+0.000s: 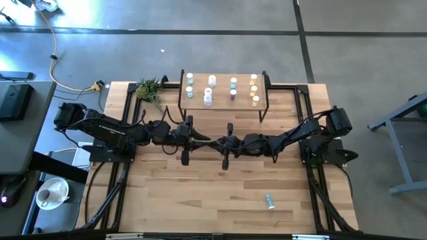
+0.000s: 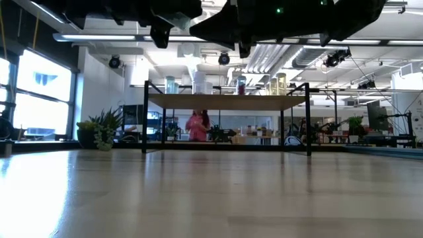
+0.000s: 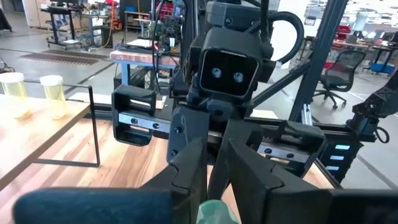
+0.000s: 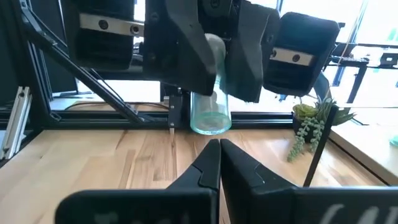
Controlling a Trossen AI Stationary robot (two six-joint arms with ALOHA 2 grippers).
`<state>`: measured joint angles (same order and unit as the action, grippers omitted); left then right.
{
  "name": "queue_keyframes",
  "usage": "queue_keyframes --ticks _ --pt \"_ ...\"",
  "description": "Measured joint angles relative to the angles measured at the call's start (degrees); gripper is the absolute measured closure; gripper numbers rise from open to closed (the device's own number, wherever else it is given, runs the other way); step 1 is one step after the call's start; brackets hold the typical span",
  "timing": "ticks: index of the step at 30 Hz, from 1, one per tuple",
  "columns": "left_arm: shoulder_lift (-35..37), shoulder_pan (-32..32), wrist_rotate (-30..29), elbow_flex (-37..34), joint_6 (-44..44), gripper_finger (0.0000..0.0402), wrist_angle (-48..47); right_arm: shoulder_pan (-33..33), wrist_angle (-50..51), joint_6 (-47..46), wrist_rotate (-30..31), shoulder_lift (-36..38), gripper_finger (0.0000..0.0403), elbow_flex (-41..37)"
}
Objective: Pick and place medicine bottles onto shelf by color
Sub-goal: Put the green pill bottle on the shelf aligned with the other green pill bottle
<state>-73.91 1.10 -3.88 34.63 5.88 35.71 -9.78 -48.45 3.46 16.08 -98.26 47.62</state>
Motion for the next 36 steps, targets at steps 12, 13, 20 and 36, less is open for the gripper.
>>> queue_keyframes --ticks 12,13,20,36 --pt "0.04 0.00 0.17 0.02 1.07 0.0341 -1.09 0.77 3.81 -0.44 -0.03 0.85 0.0310 -0.04" --pt "0.04 0.00 0.13 0.02 1.04 0.0342 -1.10 0.90 4.13 -0.46 -0.22 1.05 0.0298 -0.04" --pt "0.07 0.00 -0.68 0.04 1.02 0.0340 -1.17 2.52 4.48 -3.58 -8.97 2.27 0.0242 0.73" --pt "0.09 -0.02 -0.84 0.11 0.99 0.0339 -0.73 3.43 13.24 -5.95 -10.18 2.05 0.0233 7.07"
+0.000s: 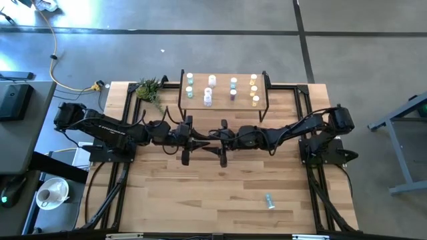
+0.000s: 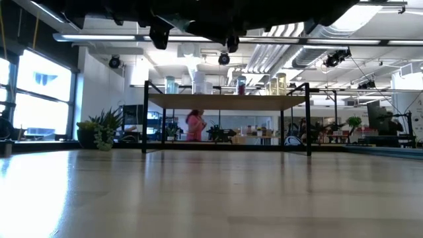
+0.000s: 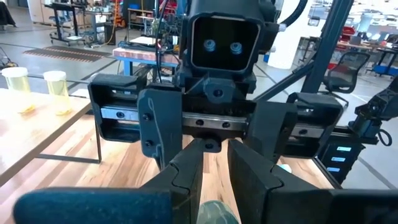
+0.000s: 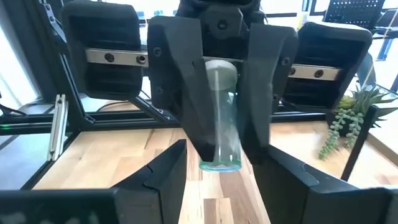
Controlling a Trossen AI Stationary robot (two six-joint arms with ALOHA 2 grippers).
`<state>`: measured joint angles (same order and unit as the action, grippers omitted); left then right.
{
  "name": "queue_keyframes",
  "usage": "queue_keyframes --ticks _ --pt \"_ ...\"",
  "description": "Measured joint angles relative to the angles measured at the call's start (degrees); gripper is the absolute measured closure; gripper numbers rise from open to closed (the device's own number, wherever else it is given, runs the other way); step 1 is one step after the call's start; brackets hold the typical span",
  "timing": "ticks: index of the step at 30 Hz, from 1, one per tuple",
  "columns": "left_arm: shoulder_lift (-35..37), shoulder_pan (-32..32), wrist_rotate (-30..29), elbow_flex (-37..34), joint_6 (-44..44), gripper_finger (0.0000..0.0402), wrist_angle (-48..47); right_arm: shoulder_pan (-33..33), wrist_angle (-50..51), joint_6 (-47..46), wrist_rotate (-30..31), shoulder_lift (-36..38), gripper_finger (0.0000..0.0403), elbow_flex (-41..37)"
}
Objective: Pick and place medicine bottles onto shelf by color
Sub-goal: Put the green pill bottle on the shelf aligned with the other green pill bottle
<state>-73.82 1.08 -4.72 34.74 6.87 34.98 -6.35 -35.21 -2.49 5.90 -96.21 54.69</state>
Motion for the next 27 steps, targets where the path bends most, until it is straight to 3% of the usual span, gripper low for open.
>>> queue_keyframes --ticks 13,27 --pt "0.04 0.00 -0.03 0.00 -1.53 0.0339 1.53 0.16 -1.69 -1.94 -0.96 -0.23 0.0235 0.48" --pt "0.02 0.00 -0.21 0.00 -3.02 0.0339 1.34 1.14 -1.13 -5.57 -3.37 -0.25 0.0276 0.47"
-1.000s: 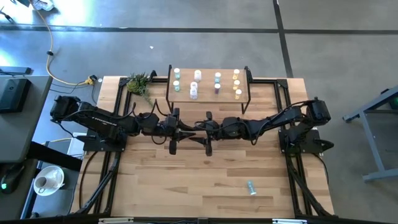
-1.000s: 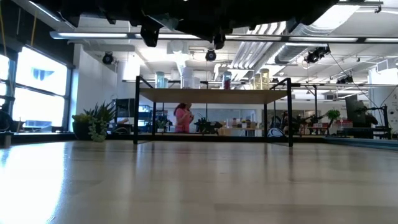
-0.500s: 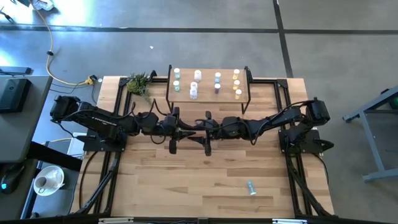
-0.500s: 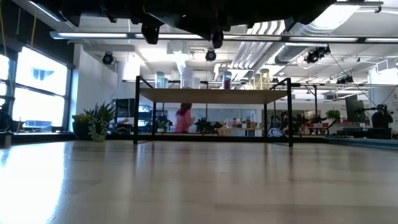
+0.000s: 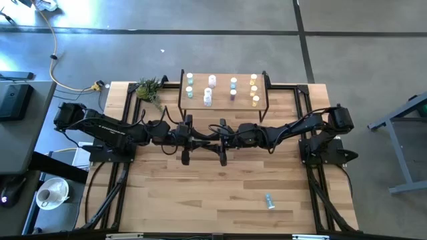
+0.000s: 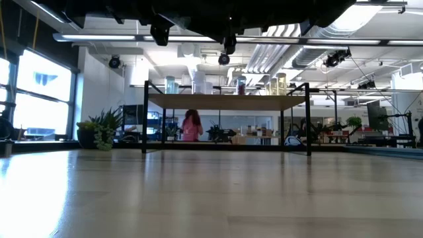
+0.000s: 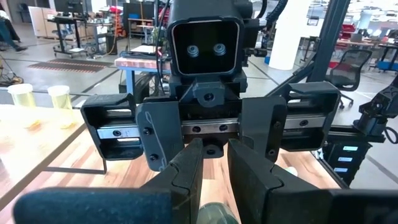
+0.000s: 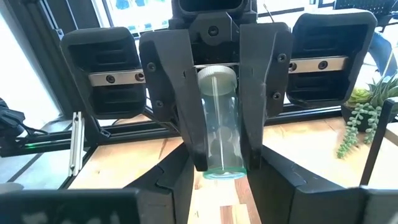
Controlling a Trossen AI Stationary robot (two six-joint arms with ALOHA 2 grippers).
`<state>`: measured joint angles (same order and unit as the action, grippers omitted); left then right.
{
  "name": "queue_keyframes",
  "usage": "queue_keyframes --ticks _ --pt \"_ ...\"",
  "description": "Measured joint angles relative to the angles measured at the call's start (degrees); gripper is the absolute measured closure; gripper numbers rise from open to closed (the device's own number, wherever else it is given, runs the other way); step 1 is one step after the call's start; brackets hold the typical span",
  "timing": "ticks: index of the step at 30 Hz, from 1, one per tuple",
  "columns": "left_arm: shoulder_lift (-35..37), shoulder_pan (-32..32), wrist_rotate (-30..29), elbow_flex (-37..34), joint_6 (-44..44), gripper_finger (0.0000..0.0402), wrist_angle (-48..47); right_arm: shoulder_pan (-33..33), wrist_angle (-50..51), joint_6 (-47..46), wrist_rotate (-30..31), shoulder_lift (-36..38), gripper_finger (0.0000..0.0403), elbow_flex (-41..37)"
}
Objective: Pick and place medicine bottles onto shelf by color
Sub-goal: Put the green pill bottle on the shelf aligned with the other green pill bottle
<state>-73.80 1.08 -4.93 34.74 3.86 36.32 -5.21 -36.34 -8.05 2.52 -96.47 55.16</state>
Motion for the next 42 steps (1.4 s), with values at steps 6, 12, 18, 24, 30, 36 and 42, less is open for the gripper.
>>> queue_keyframes --ticks 6,12,18,24,30,36,42 --pt "-0.02 0.02 -0.02 0.00 -0.02 0.0339 -0.05 0.00 0.22 -1.10 0.00 0.00 0.0277 0.01" --pt "-0.02 0.02 -0.02 0.00 -0.02 0.0339 -0.03 0.00 0.35 -2.01 0.03 0.00 0.0295 0.00" --pt "-0.02 0.02 -0.02 0.00 -0.02 0.0339 -0.03 0.00 0.50 -2.17 0.02 0.00 0.0326 0.02" --pt "-0.02 -0.02 0.00 0.00 -0.13 0.0339 -0.01 0.01 0.53 -2.51 0.15 0.00 0.0275 0.00" --pt "-0.02 0.01 -0.37 -0.02 -0.15 0.0339 0.17 -0.02 0.12 -2.57 0.00 0.00 0.0218 0.00" --pt "-0.02 0.00 -0.48 -0.03 -0.04 0.0339 1.34 -0.44 -1.90 -2.50 -0.35 -0.57 0.0215 0.00" --pt "-0.04 0.02 -0.48 -0.07 -0.02 0.0339 2.24 -0.26 -4.72 -2.16 -0.38 -2.58 0.0215 0.00"
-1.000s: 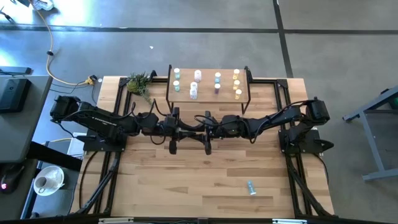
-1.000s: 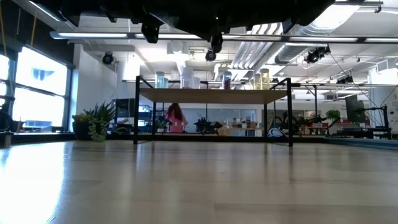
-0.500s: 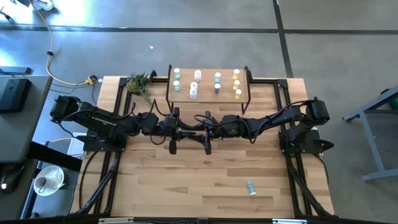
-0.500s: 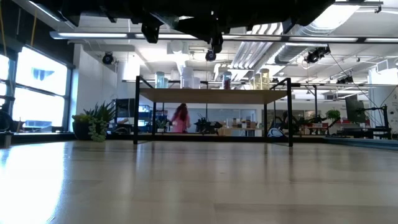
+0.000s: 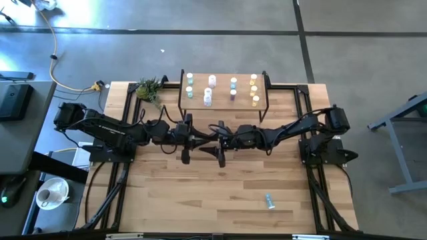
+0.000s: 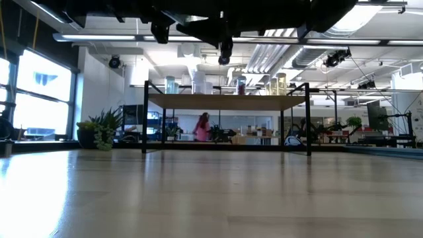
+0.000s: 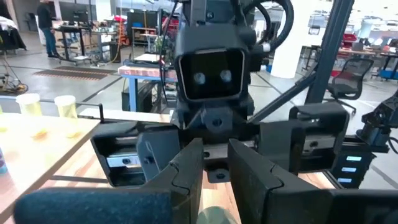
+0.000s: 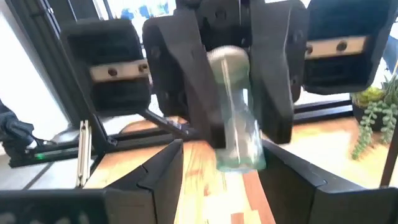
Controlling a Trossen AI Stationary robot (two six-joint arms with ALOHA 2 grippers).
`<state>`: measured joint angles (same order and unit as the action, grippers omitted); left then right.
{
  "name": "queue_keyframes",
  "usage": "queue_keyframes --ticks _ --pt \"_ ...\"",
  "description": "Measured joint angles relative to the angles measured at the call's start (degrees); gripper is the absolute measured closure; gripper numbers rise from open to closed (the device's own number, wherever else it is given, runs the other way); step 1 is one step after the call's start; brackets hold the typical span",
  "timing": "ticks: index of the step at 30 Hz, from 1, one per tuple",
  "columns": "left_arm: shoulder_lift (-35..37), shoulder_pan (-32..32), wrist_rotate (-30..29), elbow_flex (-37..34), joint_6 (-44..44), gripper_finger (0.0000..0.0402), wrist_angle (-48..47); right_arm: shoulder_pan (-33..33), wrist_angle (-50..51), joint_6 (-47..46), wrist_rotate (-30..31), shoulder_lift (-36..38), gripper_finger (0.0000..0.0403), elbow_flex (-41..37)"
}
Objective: Pick and place medicine bottles onto shelf by color
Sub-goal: Put the green pill bottle on the shelf aligned with the other green pill bottle
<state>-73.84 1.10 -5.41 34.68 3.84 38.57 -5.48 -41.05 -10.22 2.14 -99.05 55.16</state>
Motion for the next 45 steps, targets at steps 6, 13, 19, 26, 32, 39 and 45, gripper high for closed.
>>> queue_keyframes --ticks 6,13,19,26,32,39,45 --pt "0.00 0.00 0.00 0.00 0.00 0.0339 -0.14 0.13 -1.42 0.30 0.27 -0.17 0.0221 0.00" --pt "0.00 0.00 0.04 0.00 0.00 0.0339 -0.16 0.24 -1.38 0.79 0.34 -0.17 0.0266 0.00" --pt "0.00 -0.04 0.20 0.00 0.00 0.0339 -0.15 0.26 -1.25 0.82 0.34 -0.17 0.0298 0.00" --pt "0.00 -0.02 0.17 0.00 0.02 0.0339 -0.15 0.26 -1.21 0.98 0.32 -0.17 0.0319 0.00" --pt "0.00 -0.02 0.48 0.00 -1.55 0.0339 -0.15 0.26 -1.12 1.01 0.33 -0.17 0.0320 0.00" --pt "0.00 0.00 3.43 0.00 -3.83 0.0318 -0.13 0.24 -0.58 1.18 0.69 -0.13 0.0320 0.00" --pt "0.00 0.00 2.73 0.01 -4.91 0.0253 -1.09 0.24 -0.53 1.34 0.83 -0.13 0.0321 0.00"
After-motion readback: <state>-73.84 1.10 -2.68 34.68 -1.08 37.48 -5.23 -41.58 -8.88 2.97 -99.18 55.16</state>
